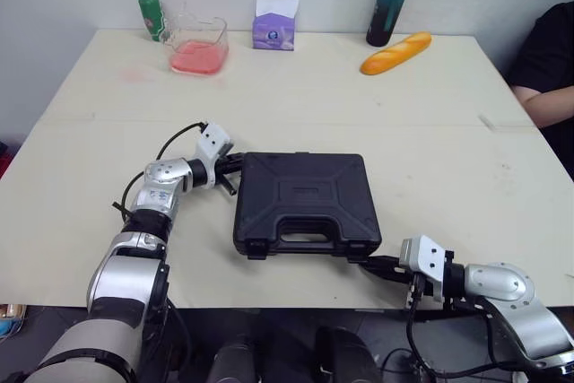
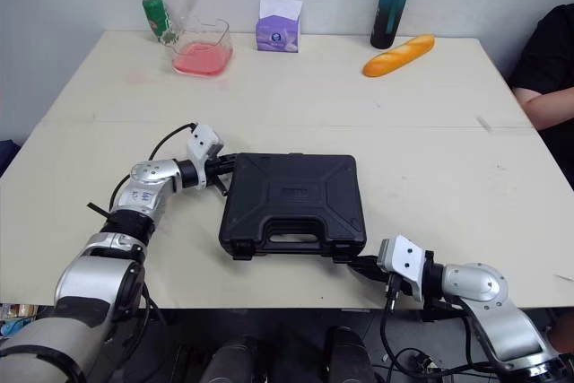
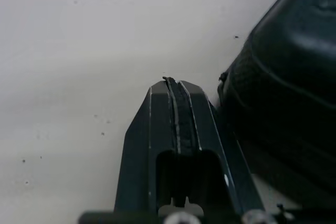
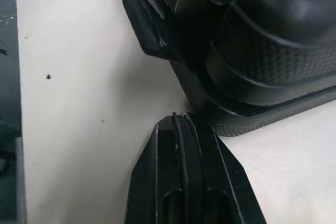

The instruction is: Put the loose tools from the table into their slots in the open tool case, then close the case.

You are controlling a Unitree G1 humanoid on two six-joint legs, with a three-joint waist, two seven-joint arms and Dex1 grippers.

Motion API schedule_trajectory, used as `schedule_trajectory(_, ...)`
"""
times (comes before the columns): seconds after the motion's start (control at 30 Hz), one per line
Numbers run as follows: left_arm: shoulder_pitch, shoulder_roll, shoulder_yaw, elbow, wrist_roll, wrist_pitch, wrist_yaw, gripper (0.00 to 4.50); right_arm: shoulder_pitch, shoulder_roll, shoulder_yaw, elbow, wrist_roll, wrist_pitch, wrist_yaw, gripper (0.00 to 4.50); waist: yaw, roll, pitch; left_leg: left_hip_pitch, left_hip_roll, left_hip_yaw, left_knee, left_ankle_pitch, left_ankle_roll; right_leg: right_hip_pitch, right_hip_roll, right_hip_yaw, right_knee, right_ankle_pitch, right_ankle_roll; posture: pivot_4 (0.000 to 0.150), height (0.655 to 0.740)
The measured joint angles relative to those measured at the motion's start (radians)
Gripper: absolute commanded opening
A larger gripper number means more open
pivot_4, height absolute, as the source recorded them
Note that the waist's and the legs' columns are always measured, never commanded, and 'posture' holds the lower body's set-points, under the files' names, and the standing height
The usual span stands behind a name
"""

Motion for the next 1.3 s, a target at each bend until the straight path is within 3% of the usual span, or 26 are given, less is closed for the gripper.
schedule_trajectory(0.33, 0.337, 0.111, 0.001, -0.514, -0.03, 0.109, -0.12, 0.04, -0.15, -0.014, -0.014, 0.179, -0.041, -0.058, -0.001, 0.0, -0.017, 0.0, 0.0, 0.0, 0.002, -0.001, 0.001, 0.0, 0.001, 0.001, -0.002, 0.001, 0.0, 0.0, 0.0, 0.15, 0.74)
schedule_trajectory(0.63, 0.551, 0.107, 0.016, -0.887, -0.069, 0.316, -0.05, 0.04, -0.37, -0.002, -0.003, 0.467, -0.103, -0.153, -0.013, 0.0, -0.021, 0.0, 0.0, 0.001, 0.003, 0.0, 0.001, 0.0, 0.001, 0.001, -0.002, 0.002, 0.001, 0.0, 0.0, 0.15, 0.74)
schedule_trajectory(1.13, 0.657, 0.114, 0.055, -1.085, -0.108, 0.444, 0.044, 0.04, -0.441, 0.023, 0.009, 0.575, -0.123, -0.212, -0.013, 0.0, -0.023, 0.0, 0.0, 0.002, 0.004, 0.0, 0.001, -0.001, 0.0, 0.001, -0.002, 0.002, 0.0, 0.0, 0.0, 0.15, 0.74)
schedule_trajectory(1.3, 0.651, 0.193, 0.089, -1.115, -0.181, 0.427, -0.035, 0.04, -0.36, 0.024, -0.037, 0.501, -0.089, -0.172, -0.058, 0.0, -0.016, 0.001, 0.0, 0.001, 0.005, -0.001, 0.001, -0.001, -0.001, 0.001, -0.002, 0.002, 0.0, 0.0, -0.001, 0.15, 0.74)
